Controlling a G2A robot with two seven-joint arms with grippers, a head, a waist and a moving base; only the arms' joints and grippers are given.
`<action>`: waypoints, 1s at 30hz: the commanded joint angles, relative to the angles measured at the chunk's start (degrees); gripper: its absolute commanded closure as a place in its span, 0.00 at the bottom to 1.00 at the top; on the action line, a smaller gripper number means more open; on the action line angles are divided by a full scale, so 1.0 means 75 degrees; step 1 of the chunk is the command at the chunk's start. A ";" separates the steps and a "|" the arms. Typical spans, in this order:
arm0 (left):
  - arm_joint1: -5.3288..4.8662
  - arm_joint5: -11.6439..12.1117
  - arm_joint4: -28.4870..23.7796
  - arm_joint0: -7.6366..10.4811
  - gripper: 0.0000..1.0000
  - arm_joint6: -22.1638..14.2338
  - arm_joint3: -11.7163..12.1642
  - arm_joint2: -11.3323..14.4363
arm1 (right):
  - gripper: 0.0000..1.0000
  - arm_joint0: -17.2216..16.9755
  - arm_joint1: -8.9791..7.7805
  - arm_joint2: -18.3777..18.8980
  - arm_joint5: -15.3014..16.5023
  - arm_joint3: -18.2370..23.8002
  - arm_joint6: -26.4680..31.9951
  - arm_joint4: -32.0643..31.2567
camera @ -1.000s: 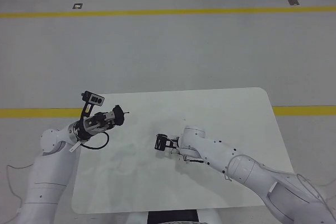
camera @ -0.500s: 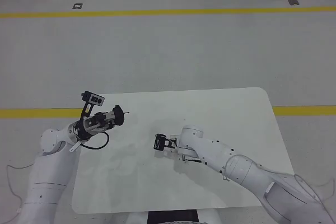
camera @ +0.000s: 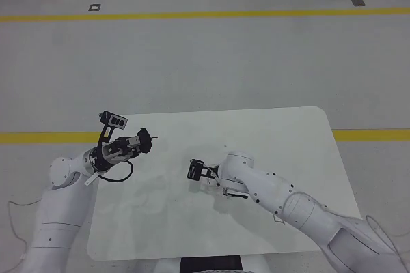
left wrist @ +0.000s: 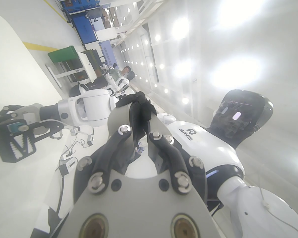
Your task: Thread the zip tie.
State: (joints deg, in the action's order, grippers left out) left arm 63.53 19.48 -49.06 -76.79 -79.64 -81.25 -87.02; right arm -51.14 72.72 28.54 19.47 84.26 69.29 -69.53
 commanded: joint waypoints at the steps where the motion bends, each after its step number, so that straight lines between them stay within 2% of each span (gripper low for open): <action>1: 0.0000 0.0000 0.0000 0.0000 1.00 0.0000 0.0000 0.0000 | 1.00 -0.0095 -0.0071 0.0211 0.0002 0.0175 -0.0012 0.0093; 10: 0.0000 0.0000 0.0000 0.0000 1.00 0.0000 0.0000 0.0000 | 1.00 -0.0802 -0.0607 0.1423 0.0002 0.1329 -0.0131 0.0714; 16: 0.0000 0.0000 0.0000 0.0000 1.00 0.0000 0.0000 0.0000 | 1.00 -0.1503 -0.0953 0.2610 0.0002 0.1696 -0.1146 0.2502; 19: 0.0000 0.0000 0.0000 0.0000 1.00 0.0000 0.0000 0.0000 | 1.00 -0.1790 -0.1090 0.3009 0.0002 0.1789 -0.1604 0.3284; 24: 0.0000 0.0000 0.0000 0.0000 1.00 0.0000 0.0000 0.0000 | 1.00 -0.2145 -0.1291 0.3461 0.0002 0.1889 -0.2329 0.4548; 26: 0.0000 0.0000 0.0000 0.0000 1.00 0.0000 0.0000 0.0000 | 1.00 -0.2295 -0.1363 0.3600 0.0002 0.1868 -0.2660 0.5377; 29: 0.0000 0.0000 0.0000 0.0000 1.00 0.0000 0.0000 0.0000 | 1.00 -0.2311 -0.1457 0.3565 0.0002 0.1837 -0.2760 0.6134; 30: 0.0000 0.0000 0.0000 0.0000 1.00 0.0000 0.0000 0.0000 | 1.00 -0.2311 -0.1457 0.3565 0.0002 0.1837 -0.2760 0.6134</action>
State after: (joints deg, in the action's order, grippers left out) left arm 63.53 19.48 -49.06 -76.79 -79.64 -81.25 -87.02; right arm -68.56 61.85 55.43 19.48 98.06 48.56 -24.23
